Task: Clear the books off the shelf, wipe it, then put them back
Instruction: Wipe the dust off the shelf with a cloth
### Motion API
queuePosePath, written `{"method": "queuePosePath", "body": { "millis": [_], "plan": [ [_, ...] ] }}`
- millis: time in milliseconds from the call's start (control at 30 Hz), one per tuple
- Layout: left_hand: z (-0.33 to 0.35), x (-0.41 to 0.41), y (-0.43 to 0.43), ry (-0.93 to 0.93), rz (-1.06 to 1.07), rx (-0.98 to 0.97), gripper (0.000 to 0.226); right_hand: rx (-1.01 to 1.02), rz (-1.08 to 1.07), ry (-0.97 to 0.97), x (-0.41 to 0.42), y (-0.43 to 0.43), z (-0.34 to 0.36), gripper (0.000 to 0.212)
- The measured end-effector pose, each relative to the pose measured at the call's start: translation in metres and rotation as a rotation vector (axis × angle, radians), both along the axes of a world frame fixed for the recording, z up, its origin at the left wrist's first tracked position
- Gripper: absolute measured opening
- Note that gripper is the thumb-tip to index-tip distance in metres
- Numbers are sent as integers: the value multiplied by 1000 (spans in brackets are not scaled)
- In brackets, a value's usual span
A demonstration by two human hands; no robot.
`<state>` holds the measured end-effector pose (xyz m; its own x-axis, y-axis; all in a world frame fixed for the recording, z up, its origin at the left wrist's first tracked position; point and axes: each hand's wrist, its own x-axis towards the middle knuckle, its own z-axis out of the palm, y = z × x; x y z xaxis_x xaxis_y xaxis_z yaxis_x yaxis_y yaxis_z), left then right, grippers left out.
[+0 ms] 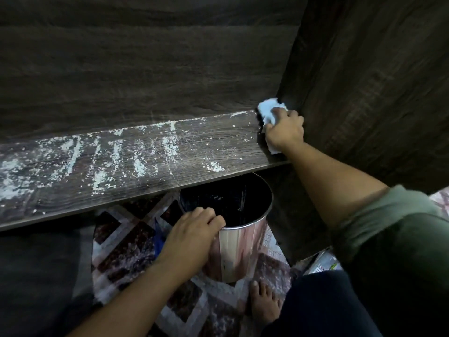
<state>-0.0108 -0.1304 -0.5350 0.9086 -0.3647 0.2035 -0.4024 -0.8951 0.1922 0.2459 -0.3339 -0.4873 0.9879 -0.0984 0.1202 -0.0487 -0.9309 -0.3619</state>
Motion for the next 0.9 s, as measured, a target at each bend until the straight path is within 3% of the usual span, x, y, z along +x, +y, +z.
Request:
{"method": "queuePosePath", "body": {
  "millis": [100,367,433,533,600,700,900],
  "plan": [
    [0,0,0,-17,0,6,42,-63,130,140,9,10,-4,54],
    [2,1,1,-51,23,-15,39,122,450,-108,-38,59,-19,40],
    [2,-1,1,-55,23,-12,41,174,440,-201,-36,57,-16,42],
    [0,-4,3,-55,18,-19,45,177,234,-327,-17,50,-4,45],
    [-1,-5,4,-51,20,-19,46,77,146,-175,-2,47,0,46],
    [-2,-5,6,-46,27,-20,43,-101,212,77,4,52,-4,49],
    [-3,-6,8,-22,20,-24,50,-133,411,-26,-25,60,-13,46]
  ]
}}
